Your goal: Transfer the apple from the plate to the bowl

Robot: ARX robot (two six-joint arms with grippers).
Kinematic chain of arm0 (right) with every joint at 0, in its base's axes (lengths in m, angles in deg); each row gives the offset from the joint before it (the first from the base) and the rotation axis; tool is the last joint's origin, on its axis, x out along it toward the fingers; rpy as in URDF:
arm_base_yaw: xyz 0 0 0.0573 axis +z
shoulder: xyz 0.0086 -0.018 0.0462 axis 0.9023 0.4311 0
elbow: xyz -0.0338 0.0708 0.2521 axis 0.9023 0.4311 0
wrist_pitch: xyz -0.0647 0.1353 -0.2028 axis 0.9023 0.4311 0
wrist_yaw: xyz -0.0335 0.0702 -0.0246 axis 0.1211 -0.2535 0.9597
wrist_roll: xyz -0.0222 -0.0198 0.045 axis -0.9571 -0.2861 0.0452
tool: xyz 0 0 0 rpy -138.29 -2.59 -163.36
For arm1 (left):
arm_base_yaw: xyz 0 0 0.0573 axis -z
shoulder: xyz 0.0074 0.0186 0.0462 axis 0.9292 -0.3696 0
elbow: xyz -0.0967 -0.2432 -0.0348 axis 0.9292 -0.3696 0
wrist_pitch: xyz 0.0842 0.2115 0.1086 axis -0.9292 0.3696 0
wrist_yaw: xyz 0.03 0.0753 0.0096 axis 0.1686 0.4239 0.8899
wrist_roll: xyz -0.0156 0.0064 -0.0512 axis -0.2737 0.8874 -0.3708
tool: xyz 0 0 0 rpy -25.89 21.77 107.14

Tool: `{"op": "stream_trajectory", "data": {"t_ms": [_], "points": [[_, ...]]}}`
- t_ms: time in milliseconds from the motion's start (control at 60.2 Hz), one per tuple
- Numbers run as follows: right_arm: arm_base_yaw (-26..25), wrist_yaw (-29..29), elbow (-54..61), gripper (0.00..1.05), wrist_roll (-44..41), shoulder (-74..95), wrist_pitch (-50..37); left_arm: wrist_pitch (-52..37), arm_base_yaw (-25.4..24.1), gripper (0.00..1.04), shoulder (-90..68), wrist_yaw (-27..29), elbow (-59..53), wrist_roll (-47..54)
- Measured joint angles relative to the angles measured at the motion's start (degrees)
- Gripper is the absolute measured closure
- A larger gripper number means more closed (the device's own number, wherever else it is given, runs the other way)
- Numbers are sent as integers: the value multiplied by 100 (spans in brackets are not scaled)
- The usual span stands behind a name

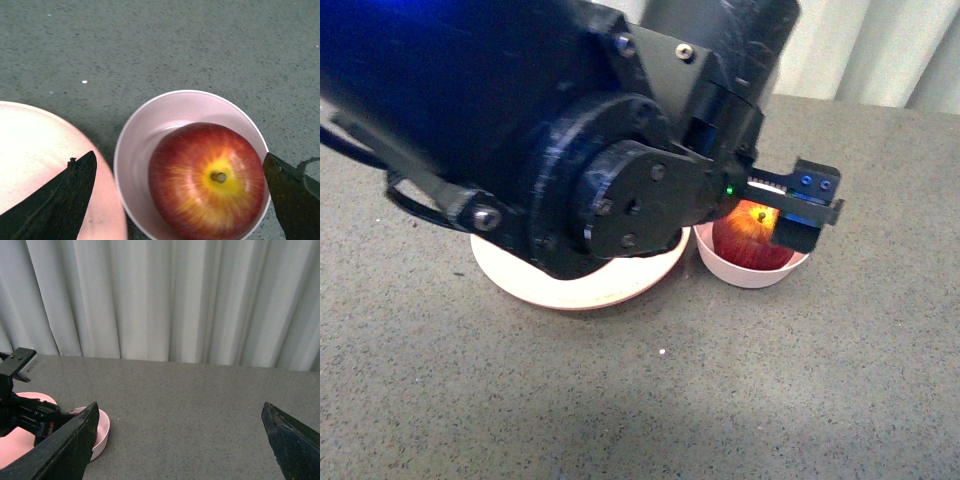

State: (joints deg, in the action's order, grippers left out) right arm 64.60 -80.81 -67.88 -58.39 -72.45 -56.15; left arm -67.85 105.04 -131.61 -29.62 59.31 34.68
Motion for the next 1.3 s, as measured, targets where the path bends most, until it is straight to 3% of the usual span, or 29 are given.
{"op": "stream_trajectory", "data": {"t_ms": [249,482,748,881,947,997,1097,1296], "points": [[0,0,0,9,0,0,0,11,-702,7,645,302,-789,-42],[0,0,0,9,0,0,0,-186,-1029,7,1753,490,-1759,131],[0,0,0,9,0,0,0,-374,-1493,7,3906,579,-3567,127],[0,0,0,9,0,0,0,-476,-1478,7,5217,752,-4487,238],[0,-2,0,9,0,-2,0,-2033,-1495,20,5023,1322,-4920,485],[0,0,0,9,0,-2,0,-3040,-1676,32,5027,1276,-5351,595],[-2,17,0,9,0,0,0,-3156,-1956,48,5480,1067,-5580,656],[-2,0,0,9,0,-2,0,-2463,-2461,86,6581,588,-5984,719]]}}
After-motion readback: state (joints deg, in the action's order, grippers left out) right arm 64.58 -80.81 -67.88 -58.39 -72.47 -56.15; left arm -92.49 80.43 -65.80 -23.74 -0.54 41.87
